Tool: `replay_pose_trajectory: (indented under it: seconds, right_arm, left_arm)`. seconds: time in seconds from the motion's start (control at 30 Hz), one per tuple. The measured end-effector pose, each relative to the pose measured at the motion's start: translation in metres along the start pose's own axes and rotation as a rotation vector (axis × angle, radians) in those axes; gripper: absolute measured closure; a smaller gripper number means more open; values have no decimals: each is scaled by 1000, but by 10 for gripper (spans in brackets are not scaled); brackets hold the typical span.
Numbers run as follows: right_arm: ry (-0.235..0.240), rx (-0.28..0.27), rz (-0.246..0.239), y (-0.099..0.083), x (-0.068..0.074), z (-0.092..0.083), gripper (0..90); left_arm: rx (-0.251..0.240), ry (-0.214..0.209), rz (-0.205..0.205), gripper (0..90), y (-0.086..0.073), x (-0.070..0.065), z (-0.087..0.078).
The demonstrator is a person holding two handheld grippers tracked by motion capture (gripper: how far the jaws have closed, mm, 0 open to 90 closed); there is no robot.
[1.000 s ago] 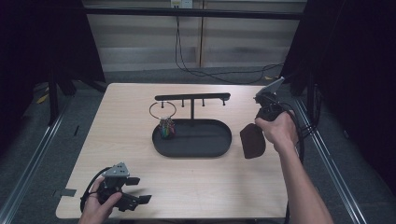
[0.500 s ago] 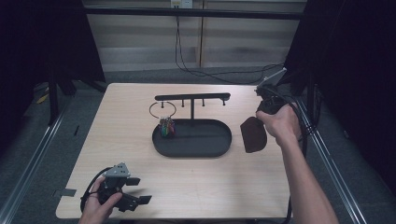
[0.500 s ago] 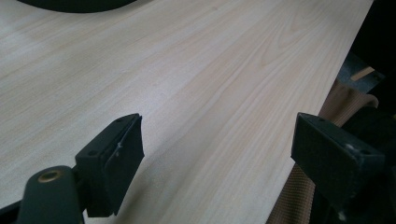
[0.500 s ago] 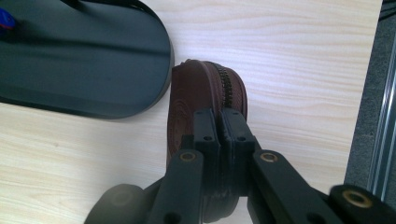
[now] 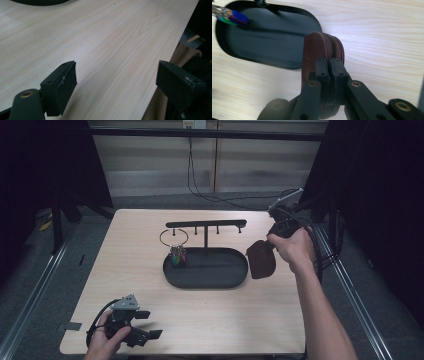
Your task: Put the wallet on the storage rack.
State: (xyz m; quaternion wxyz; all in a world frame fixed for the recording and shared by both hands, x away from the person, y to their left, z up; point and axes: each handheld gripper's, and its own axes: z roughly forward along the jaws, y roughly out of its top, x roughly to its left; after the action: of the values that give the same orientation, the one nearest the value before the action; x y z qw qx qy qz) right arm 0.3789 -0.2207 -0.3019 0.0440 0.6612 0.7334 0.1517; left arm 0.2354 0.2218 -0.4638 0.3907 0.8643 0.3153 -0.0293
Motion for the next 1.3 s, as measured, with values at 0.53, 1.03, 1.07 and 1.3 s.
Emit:
replay_pose_trajectory:
  seconds: [0.53, 1.03, 1.07, 1.3]
  right_arm:
    - [134, -82, 44, 5, 4, 9, 861]
    - [271, -102, 134, 6, -10, 35, 878]
    - [270, -102, 136, 7, -10, 37, 879]
    - [275, -95, 133, 12, -7, 55, 882]
  left_arm:
    - [-2, -6, 3, 167, 0, -1, 0]
    - [-1, -4, 2, 168, 1, 1, 1]
    - [0, -4, -1, 167, 1, 1, 1]
    - [4, -8, -4, 167, 1, 3, 2]
